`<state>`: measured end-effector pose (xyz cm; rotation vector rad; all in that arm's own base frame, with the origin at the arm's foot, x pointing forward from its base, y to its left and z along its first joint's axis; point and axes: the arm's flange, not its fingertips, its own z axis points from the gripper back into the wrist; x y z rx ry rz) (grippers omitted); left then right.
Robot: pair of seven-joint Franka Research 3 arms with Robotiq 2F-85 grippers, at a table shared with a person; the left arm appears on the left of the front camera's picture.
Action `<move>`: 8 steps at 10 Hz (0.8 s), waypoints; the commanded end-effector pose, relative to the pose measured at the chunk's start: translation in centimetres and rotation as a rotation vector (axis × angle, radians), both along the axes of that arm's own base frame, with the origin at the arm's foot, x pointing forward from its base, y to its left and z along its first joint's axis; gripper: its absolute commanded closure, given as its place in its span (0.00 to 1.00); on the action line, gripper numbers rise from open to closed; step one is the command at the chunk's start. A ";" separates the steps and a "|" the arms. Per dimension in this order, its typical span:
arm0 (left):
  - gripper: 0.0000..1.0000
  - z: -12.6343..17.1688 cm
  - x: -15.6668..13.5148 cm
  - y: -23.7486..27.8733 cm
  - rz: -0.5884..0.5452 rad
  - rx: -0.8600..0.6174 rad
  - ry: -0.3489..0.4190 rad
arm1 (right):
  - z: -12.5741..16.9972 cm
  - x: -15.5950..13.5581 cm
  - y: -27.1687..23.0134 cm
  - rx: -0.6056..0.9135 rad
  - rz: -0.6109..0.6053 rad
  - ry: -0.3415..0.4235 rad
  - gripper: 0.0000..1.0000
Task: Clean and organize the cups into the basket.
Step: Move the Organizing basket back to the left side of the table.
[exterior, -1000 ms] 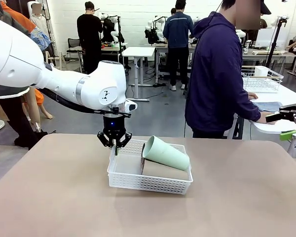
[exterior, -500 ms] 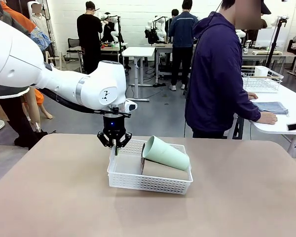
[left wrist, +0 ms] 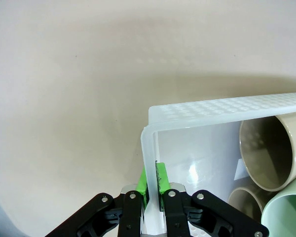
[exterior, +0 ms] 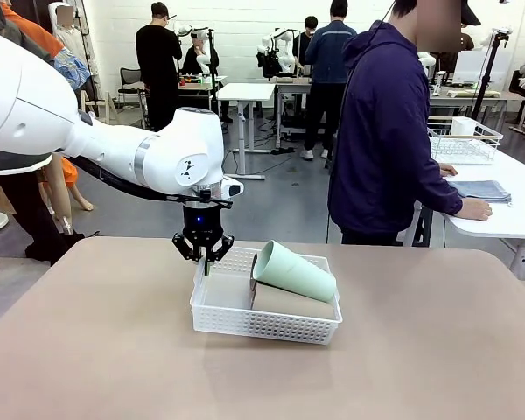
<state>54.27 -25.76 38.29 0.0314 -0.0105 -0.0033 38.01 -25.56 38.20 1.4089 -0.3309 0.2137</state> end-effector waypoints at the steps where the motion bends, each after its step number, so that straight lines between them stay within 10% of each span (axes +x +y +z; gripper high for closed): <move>1: 1.00 0.2 -0.1 0.0 -0.003 0.001 -0.003 | 2.2 -1.1 -1.3 0.161 -0.038 0.142 0.00; 8: 1.00 0.2 -0.1 0.0 -0.003 0.001 -0.003 | 2.0 -2.8 -1.6 0.123 -0.021 0.165 0.00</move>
